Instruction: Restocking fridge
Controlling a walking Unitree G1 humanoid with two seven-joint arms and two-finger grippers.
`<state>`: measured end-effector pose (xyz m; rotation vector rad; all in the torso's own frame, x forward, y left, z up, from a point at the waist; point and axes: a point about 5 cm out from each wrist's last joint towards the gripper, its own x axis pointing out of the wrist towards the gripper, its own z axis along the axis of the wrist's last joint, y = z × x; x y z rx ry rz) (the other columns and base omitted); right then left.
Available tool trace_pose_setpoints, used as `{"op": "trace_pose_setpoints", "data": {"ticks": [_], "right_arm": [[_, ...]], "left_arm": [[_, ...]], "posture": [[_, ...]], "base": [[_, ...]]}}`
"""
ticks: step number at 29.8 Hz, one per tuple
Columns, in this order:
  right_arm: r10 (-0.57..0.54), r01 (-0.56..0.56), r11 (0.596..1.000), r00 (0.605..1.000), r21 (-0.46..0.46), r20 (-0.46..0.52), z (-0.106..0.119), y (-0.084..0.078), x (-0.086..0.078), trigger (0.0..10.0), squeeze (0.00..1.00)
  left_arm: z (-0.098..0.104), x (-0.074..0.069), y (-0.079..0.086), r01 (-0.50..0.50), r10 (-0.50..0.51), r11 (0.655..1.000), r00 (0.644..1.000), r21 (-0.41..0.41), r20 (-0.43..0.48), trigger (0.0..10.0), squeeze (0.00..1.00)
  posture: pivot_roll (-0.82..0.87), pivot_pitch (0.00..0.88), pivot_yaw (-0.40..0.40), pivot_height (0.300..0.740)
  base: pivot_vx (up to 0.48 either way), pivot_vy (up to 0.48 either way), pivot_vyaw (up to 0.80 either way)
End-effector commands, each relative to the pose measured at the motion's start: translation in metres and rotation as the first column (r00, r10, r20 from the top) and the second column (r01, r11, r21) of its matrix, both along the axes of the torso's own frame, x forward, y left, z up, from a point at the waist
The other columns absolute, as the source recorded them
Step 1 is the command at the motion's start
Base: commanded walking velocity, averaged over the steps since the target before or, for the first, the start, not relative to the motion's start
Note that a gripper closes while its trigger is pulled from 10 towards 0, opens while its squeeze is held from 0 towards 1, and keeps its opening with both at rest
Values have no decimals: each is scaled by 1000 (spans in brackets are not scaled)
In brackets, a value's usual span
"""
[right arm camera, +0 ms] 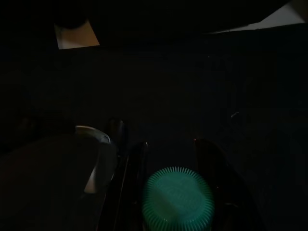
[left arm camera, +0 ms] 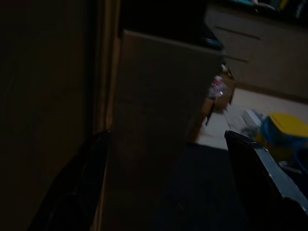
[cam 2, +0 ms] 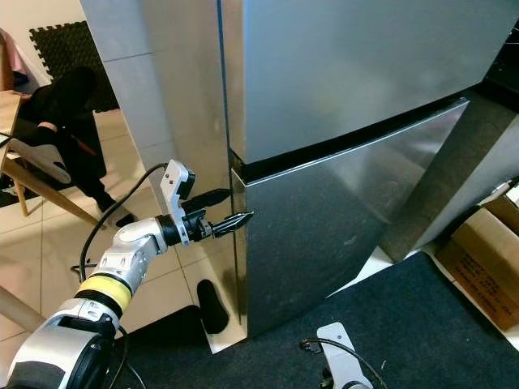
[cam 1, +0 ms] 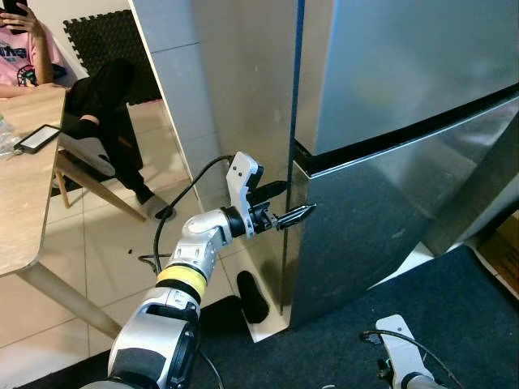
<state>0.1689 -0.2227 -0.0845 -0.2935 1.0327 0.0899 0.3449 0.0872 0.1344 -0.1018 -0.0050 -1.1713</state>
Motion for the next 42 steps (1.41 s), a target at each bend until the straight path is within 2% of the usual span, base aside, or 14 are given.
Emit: {"op": "trace_pose_setpoints", "data": {"ticks": [1,7,13,15,16,19,24,31,35,42], "right_arm": [[-21,21,1000,1000,6,12,0,-1,0,10000,0],[-29,28,1000,999,8,16,0,-1,0,10000,0],[-30,30,1000,999,9,18,1,-1,0,10000,0],[-32,32,999,999,10,23,1,-1,2,10000,0],[-32,32,999,999,10,23,1,-1,2,10000,0],[-33,32,999,999,12,27,2,-1,3,10000,0],[-32,32,999,999,9,32,3,-2,4,10000,0],[-42,41,999,998,6,42,4,-5,5,10000,0],[-47,47,999,998,9,50,4,-4,7,10000,0],[-49,48,999,998,10,51,4,-3,7,10000,0]], "left_arm": [[-6,-6,-12,90,-90,995,996,33,-17,10000,0],[-1,-8,-19,151,-151,988,988,6,-16,10000,0],[-1,-7,-19,144,-144,990,990,15,-7,10000,0],[4,2,-15,21,-22,999,999,34,35,10000,0],[4,2,-15,21,-22,999,999,34,35,10000,0],[15,17,-5,-182,181,983,980,10,82,10000,0],[27,25,0,-269,271,963,955,-34,124,10000,0],[31,26,-5,-245,248,969,961,-40,123,10000,0],[32,21,-17,-139,145,988,983,-61,116,10000,0],[27,12,-31,-14,21,998,993,-61,115,10000,0]], "posture": [[-63,77,28,740],[-62,75,31,740],[-61,74,31,740],[-61,78,33,740],[-61,78,33,740],[-62,76,32,740],[-72,71,34,740],[-82,70,42,740],[-87,70,42,740],[-84,62,40,740]], "base": [[0,0,0],[0,0,0],[0,0,0],[0,0,0],[0,0,0],[0,0,0],[0,0,0],[0,0,0],[0,0,0],[0,0,0]]}}
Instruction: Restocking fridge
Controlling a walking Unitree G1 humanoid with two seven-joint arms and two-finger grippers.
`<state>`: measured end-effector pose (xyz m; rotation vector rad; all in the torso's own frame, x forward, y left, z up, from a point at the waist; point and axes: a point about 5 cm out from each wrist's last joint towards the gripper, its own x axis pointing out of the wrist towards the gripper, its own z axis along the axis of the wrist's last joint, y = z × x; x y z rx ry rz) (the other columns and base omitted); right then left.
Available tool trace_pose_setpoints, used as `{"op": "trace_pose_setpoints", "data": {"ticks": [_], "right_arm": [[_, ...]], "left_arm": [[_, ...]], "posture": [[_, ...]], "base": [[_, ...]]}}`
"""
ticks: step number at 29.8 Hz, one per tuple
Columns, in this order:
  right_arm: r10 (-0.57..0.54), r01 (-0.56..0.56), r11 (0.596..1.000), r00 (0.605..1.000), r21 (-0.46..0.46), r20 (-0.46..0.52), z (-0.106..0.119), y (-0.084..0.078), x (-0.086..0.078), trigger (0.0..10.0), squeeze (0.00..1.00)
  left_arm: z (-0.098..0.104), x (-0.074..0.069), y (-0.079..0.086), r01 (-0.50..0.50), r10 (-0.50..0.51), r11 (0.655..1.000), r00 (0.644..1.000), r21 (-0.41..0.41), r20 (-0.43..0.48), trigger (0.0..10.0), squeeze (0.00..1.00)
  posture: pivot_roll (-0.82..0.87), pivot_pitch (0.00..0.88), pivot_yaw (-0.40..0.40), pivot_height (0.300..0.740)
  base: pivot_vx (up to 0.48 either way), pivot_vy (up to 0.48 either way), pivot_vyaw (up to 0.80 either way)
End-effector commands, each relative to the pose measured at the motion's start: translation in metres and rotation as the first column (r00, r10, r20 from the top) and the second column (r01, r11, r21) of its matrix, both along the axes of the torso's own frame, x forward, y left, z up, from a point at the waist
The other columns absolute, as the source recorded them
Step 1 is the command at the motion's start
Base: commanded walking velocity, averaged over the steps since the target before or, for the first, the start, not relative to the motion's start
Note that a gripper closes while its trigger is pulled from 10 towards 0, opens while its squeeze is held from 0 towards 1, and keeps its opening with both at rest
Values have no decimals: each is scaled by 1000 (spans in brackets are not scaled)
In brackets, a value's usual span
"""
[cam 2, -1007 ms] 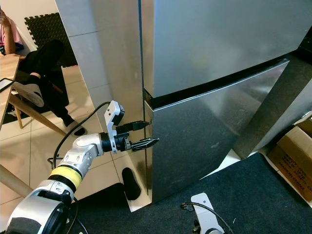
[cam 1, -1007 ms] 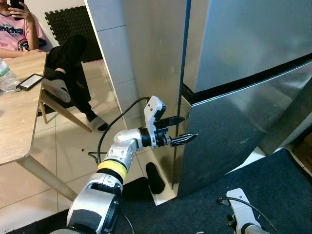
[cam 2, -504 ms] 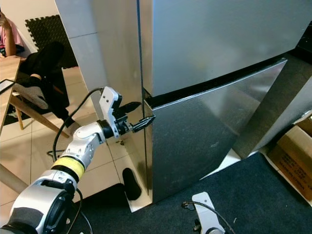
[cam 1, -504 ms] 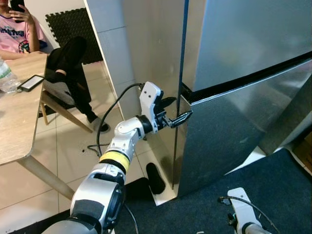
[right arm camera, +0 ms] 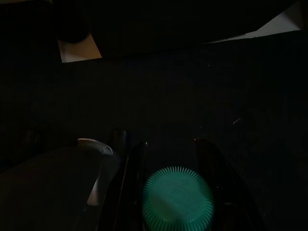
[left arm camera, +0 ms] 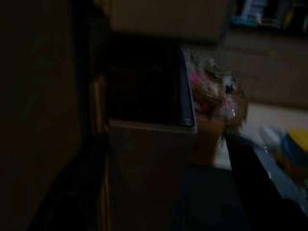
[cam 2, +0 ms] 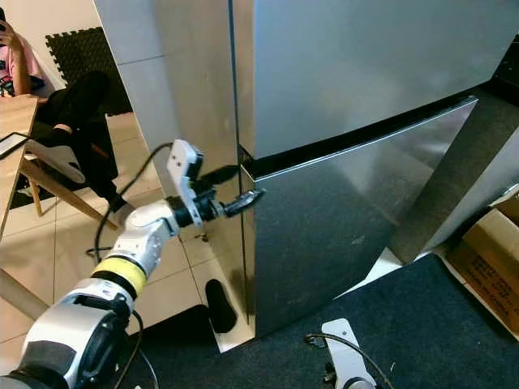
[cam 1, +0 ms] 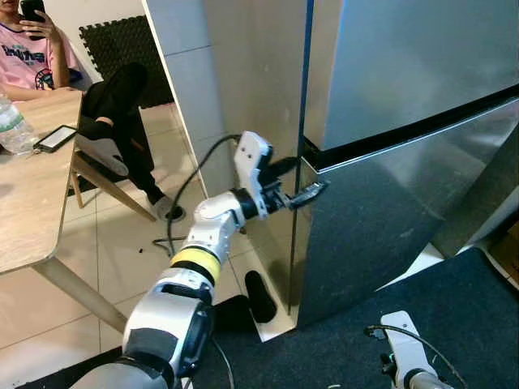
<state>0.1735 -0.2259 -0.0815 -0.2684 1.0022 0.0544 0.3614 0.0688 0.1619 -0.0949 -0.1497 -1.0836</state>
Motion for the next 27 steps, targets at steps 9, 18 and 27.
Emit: {"op": "trace_pose_setpoints", "data": {"ticks": [9,18,27], "right_arm": [[-13,13,1000,1000,2,21,2,-1,3,10000,0],[-14,14,1000,1000,6,25,2,0,5,10000,0],[-20,19,1000,999,12,35,3,2,7,10000,0]], "left_arm": [[3,-11,-25,204,-204,979,979,-10,9,10000,0],[-2,-27,-41,366,-366,930,930,-26,4,10000,0],[-30,-61,-73,507,-511,859,857,-70,-59,10000,0]], "posture": [[-82,60,39,740],[-79,58,39,740],[-79,54,44,740]], "base": [[0,0,0],[0,0,0],[0,0,0]]}}
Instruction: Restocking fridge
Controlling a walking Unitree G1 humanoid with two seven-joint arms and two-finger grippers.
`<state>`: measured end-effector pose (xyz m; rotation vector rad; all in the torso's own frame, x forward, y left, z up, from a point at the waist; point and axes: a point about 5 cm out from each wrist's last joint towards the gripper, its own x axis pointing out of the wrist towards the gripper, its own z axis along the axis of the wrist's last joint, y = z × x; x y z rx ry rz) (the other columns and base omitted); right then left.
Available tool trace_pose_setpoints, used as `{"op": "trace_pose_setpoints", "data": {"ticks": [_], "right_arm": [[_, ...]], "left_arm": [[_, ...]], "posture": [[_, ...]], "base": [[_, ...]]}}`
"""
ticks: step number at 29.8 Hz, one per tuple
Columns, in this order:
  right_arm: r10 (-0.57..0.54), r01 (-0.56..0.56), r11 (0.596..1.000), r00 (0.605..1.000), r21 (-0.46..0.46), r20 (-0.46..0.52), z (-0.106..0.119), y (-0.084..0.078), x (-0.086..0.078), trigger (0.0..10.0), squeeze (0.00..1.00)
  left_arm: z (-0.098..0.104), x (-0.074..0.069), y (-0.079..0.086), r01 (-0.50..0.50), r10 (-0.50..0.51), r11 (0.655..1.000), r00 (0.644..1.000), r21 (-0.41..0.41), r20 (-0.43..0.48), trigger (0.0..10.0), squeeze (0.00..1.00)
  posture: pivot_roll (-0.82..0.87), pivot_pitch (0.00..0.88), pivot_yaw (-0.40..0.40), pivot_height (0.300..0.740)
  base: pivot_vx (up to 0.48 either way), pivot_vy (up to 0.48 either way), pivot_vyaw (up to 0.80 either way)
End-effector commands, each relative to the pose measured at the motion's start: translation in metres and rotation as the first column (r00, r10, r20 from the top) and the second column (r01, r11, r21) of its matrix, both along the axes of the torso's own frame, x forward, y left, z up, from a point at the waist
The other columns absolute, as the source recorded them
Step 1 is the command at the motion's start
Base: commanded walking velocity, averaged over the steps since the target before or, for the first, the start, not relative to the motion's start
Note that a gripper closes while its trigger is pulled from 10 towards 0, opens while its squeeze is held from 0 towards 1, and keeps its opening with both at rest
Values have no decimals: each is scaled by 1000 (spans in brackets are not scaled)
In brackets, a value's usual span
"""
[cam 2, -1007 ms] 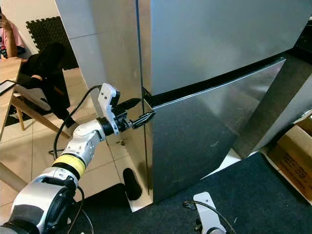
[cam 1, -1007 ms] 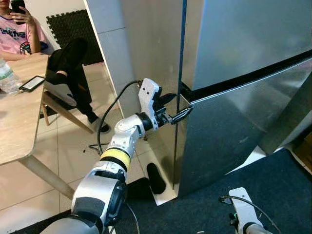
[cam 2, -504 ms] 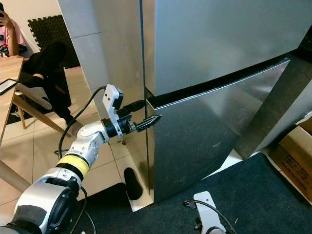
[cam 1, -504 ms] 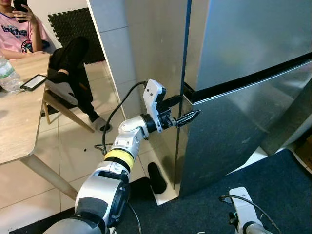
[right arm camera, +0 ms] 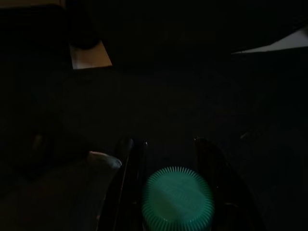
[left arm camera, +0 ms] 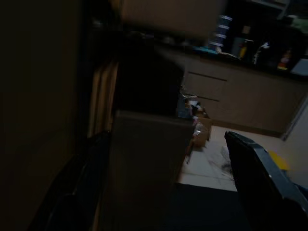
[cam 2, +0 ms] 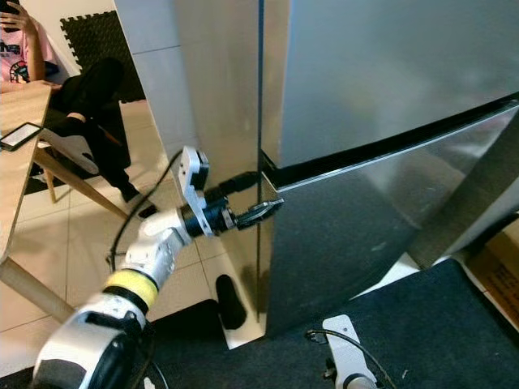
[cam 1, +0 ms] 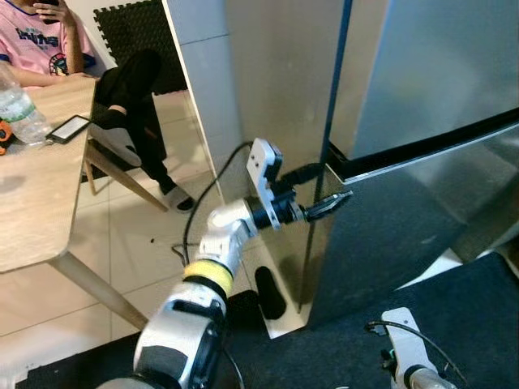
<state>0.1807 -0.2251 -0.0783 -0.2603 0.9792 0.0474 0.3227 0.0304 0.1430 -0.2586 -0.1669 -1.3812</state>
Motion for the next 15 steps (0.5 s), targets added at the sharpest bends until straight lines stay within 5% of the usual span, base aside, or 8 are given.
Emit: {"op": "trace_pose_setpoints", "data": {"ticks": [1,15], "right_arm": [[-14,14,1000,1000,7,13,0,1,1,10000,0],[-18,17,1000,1000,15,20,1,3,3,10000,0]], "left_arm": [[-12,-26,-37,241,-240,969,970,62,-22,10000,0],[-11,-46,-48,325,-325,946,944,-11,-58,10000,0]], "posture": [[-79,54,44,740],[-68,53,48,740]], "base": [[0,0,0],[0,0,0]]}}
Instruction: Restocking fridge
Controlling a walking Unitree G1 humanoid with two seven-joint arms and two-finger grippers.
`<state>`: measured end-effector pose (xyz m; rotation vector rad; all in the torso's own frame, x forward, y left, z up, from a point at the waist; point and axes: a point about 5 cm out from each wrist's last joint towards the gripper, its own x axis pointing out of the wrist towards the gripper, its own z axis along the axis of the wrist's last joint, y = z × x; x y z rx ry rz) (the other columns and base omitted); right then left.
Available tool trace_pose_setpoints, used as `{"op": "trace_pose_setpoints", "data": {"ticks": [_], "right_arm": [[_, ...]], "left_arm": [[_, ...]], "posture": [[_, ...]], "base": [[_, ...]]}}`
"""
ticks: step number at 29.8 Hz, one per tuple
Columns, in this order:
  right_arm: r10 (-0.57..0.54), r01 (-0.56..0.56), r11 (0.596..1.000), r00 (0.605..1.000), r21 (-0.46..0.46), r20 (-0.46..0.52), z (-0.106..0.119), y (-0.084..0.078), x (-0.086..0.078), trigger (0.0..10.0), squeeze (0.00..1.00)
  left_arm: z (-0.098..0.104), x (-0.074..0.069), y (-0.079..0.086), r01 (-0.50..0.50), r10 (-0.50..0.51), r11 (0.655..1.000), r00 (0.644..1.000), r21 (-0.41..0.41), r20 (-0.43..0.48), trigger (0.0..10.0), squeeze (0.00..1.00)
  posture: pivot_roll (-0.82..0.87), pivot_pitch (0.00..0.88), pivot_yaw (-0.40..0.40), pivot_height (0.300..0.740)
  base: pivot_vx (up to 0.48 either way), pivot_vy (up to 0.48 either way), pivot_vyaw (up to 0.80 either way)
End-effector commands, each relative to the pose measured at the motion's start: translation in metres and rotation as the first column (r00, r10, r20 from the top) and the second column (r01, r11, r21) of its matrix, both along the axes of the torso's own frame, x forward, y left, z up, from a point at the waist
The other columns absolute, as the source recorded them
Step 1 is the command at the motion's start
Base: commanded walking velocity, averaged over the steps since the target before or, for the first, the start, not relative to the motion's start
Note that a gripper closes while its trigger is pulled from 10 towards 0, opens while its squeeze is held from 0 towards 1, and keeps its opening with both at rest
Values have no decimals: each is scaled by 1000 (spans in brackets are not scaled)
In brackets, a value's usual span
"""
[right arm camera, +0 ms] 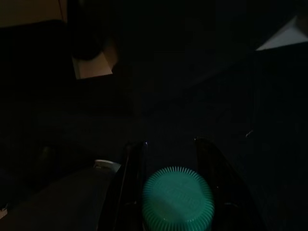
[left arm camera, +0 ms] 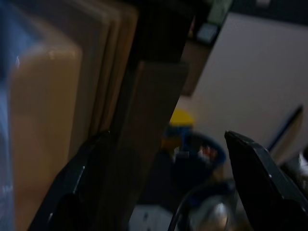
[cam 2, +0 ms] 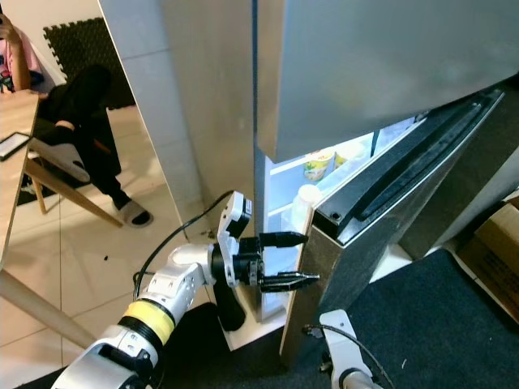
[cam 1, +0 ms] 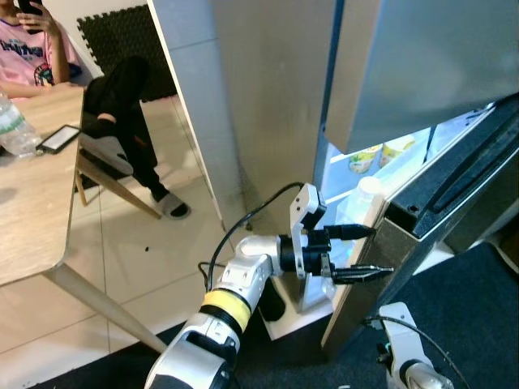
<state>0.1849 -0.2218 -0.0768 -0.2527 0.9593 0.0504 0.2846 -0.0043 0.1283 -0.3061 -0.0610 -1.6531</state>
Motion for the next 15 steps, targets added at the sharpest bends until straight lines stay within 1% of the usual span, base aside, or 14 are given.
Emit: {"op": "trace_pose_setpoints", "data": {"ticks": [1,4,6,7,9,10,11,12,13,14,15], "right_arm": [[-19,19,1000,1000,6,1,-1,0,-2,10000,0],[-18,18,1000,1000,7,-3,-1,0,-3,10000,0],[-19,19,1000,1000,7,-7,-2,1,-4,10000,0],[-19,19,1000,1000,7,-7,-2,1,-4,10000,0],[-23,23,1000,1000,8,-18,-4,1,-9,10000,0],[-27,27,1000,999,8,-21,-5,1,-10,10000,0],[-31,31,999,999,8,-26,-6,0,-12,10000,0],[-31,31,999,999,8,-26,-6,0,-12,10000,0],[-34,34,999,999,8,-29,-6,-1,-14,10000,0],[-34,34,999,999,8,-29,-6,-1,-14,10000,0],[-37,38,999,999,7,-38,-8,-2,-17,10000,0]], "left_arm": [[4,-8,-13,47,-47,998,999,-32,-5,10000,0],[-4,-17,-10,65,-68,996,995,-53,-72,10000,0],[-17,-20,-2,48,-51,998,991,-33,-124,10000,0],[-17,-20,-2,48,-51,998,991,-33,-124,10000,0],[-52,-20,23,-75,89,994,976,77,-199,10000,0],[-65,-21,35,-130,154,985,961,117,-230,10000,0],[-80,-21,52,-204,243,965,930,164,-275,10000,0],[-80,-21,52,-204,243,965,930,164,-275,10000,0],[-87,-21,62,-245,294,951,907,189,-302,10000,0],[-87,-21,62,-245,294,951,907,189,-302,10000,0],[-106,-25,89,-339,418,903,837,265,-352,10000,0]], "posture": [[-68,53,48,740],[-65,55,47,740],[-64,55,48,740],[-64,55,48,740],[-65,61,50,740],[-65,62,50,740],[-65,62,50,740],[-65,62,50,740],[-65,62,50,740],[-65,62,50,740],[-53,72,51,740]], "base": [[0,0,0],[0,0,0],[0,0,0],[0,0,0],[0,0,0],[0,0,0],[0,0,0],[0,0,0],[0,0,0],[0,0,0],[0,0,0]]}}
